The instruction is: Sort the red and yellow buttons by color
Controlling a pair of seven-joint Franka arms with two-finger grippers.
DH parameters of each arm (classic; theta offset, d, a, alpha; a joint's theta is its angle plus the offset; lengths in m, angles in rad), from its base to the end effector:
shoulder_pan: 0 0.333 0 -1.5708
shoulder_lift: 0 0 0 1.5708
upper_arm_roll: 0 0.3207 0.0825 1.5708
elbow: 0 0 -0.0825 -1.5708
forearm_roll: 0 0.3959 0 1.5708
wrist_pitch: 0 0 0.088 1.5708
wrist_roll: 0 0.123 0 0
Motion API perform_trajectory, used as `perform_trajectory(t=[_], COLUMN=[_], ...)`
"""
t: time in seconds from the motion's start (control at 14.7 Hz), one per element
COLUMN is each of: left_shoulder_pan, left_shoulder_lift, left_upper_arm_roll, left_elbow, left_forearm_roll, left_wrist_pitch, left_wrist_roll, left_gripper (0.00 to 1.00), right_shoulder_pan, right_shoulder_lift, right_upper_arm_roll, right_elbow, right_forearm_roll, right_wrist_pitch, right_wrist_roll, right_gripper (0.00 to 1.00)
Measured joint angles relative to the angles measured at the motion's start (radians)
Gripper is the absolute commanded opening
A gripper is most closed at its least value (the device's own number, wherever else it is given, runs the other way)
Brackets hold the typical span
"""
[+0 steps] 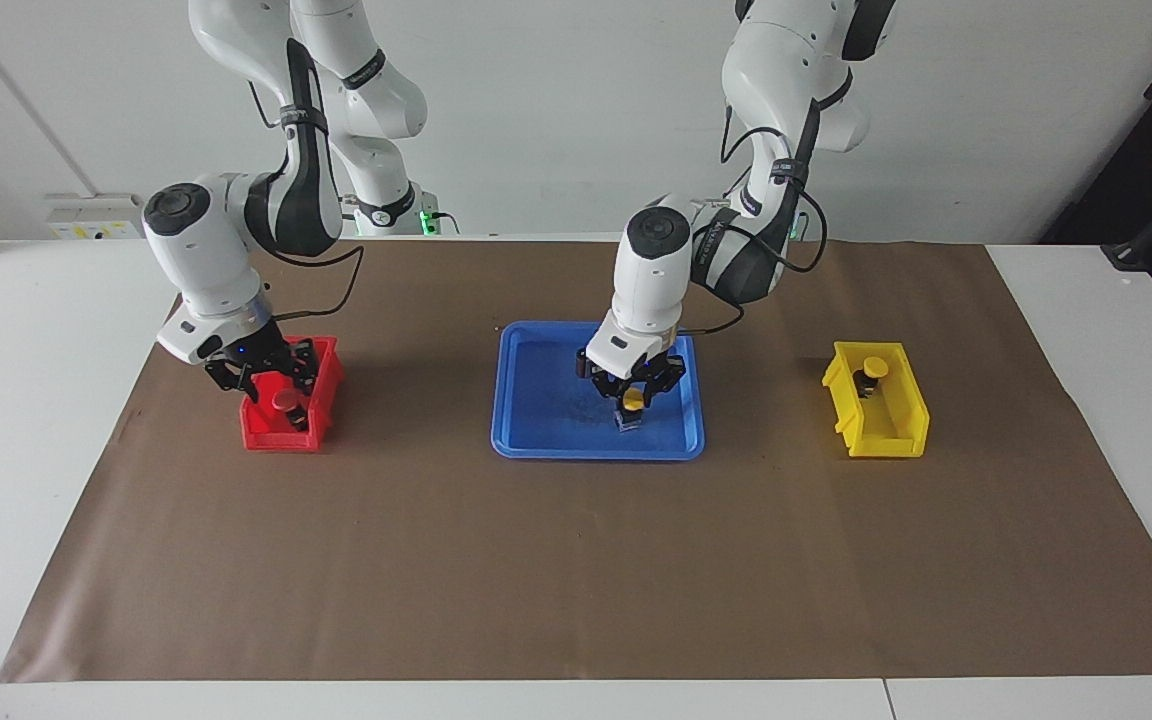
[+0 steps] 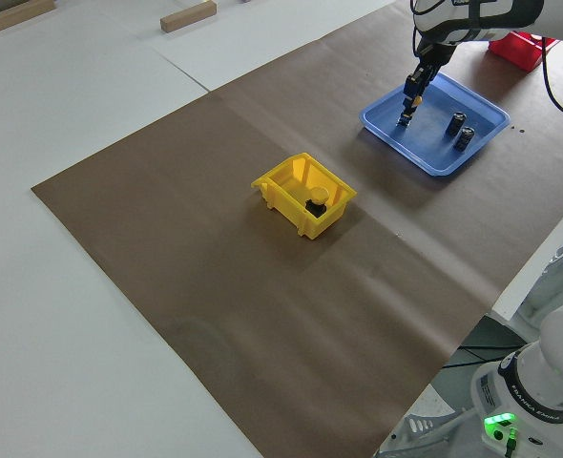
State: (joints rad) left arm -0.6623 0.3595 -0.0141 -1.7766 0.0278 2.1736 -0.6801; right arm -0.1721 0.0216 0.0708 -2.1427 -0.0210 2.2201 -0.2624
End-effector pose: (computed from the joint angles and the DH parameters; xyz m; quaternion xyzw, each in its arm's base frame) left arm 0.5169 -0.4122 0.3422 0.9998 -0.0053 0.0203 0.0047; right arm 0.5555 -0.0575 0.3810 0.9958 0.0865 0.0261 0.0127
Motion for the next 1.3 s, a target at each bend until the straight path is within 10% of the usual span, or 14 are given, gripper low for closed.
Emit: perform_trajectory(t=[0.41,0.75,1.3], left_shoulder_pan=[0.017,0.239,0.579], left_shoulder_lift=[-0.011,-0.128,-0.162], left_upper_arm_roll=[0.018,0.033,0.04], left_elbow=[0.081,0.128,0.098], left_forearm_roll=[-0.005,-0.005,-0.005], left_wrist_pitch=[-0.148,-0.379,-0.352], left_wrist_roll=[0.007,0.351,0.871], left_gripper=[0.01,0.01,0.01], right_shoulder_pan=[0.003,-0.005,-0.004], right_shoulder_lift=[-0.024,-0.047,-0.026], right_upper_arm_roll=[0.008,-0.002,-0.024], right_elbow=[0.33,0.567,0.614], right_forearm_roll=[0.001,0.001,-0.005], right_wrist_pitch=[-0.408,-0.694,-0.746], right_wrist_roll=[0.003,0.037,0.039], right_gripper=[0.99,0.99,0.99])
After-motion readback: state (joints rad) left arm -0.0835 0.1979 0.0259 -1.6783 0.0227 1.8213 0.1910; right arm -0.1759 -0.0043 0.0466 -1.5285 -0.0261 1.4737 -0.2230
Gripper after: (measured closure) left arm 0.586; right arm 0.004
